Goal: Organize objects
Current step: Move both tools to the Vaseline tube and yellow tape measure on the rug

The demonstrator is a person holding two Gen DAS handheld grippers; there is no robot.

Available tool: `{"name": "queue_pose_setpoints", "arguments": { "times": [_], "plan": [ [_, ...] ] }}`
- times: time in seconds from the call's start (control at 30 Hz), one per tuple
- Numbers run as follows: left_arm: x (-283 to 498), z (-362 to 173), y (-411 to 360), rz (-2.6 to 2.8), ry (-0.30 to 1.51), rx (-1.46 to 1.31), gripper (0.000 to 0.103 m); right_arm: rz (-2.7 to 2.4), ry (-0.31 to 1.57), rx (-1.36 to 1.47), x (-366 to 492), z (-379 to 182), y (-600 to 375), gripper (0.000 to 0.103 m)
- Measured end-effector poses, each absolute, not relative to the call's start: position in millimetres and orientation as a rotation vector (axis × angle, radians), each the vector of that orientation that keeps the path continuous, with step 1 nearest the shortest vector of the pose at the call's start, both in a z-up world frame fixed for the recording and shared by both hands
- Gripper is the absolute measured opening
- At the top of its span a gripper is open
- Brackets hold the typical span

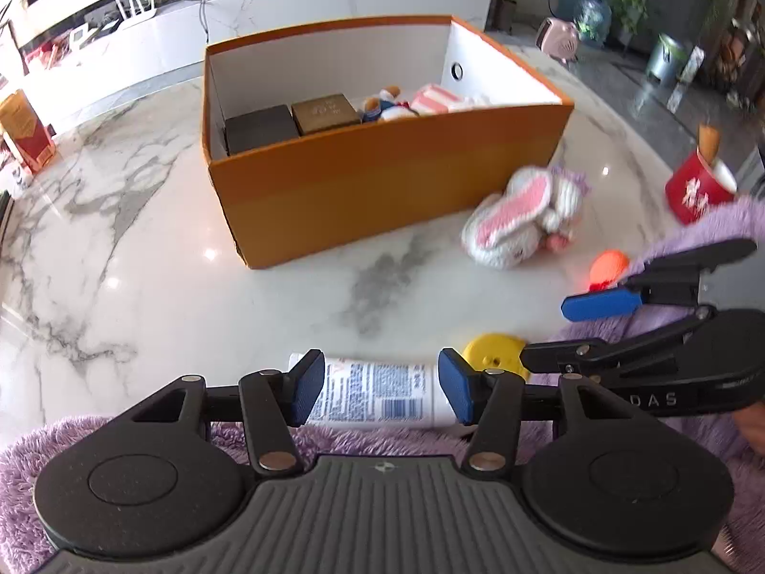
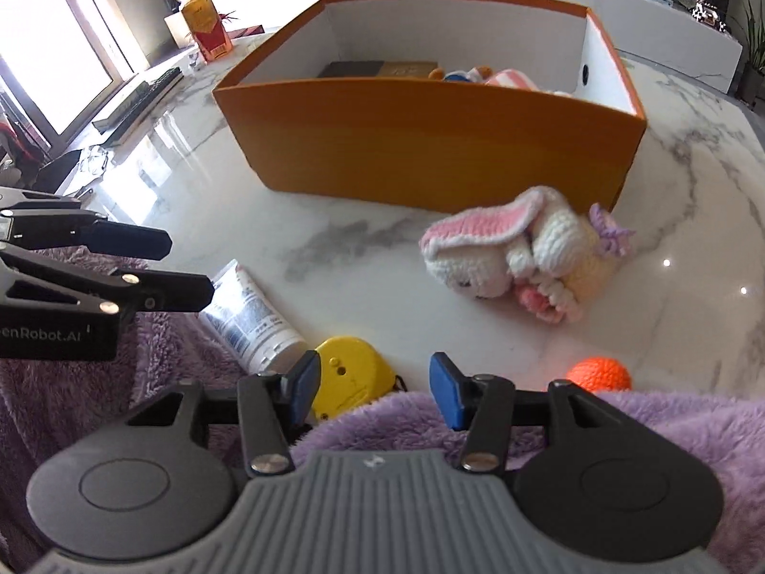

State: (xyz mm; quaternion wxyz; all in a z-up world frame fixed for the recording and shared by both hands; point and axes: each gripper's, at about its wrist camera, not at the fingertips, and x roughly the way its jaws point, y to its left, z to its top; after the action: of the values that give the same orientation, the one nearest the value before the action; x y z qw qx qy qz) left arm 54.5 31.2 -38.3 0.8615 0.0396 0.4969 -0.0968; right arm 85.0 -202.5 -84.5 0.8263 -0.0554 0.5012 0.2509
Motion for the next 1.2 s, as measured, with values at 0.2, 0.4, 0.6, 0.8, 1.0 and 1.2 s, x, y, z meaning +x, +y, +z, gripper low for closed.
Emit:
{"name": "queue_pose_setpoints", "arguments": {
  "times": [0.2, 0.4, 0.6, 0.8, 1.0, 1.2],
  "plan": [
    [46.6, -59.5, 16.9, -0.25, 1.087, 0.221, 0.064, 0.569, 1.08, -0.168, 83.7, -101.1, -191.6, 0.053],
    [53.7, -72.9, 32.8, -0.171, 1.118, 0.095, 0.075, 0.586, 1.088, -0.201, 83.2, -109.8, -185.4, 0.06],
    [59.5, -74.2, 47.9, -0.14, 1.131, -0.003, 0.075, 0.601, 1.099, -0.241, 84.1, -118.2, -177.0, 0.063],
    [70.5, -80.9, 53.7, -0.086, 1.159, -0.028, 0.076, 0.608, 1.071, -0.31, 80.8, -122.8, -168.4, 0.059],
    [77.7, -86.4, 61.8, -0.054, 1.177, -0.083, 0.081, 0.604, 1.063, -0.221, 85.2, -115.4, -179.0, 0.017],
    [86.1, -91.7, 69.7, -0.043, 1.197, -0.152, 0.086, 0.574, 1.091, -0.126, 93.2, -114.4, -190.6, 0.008]
  ]
}}
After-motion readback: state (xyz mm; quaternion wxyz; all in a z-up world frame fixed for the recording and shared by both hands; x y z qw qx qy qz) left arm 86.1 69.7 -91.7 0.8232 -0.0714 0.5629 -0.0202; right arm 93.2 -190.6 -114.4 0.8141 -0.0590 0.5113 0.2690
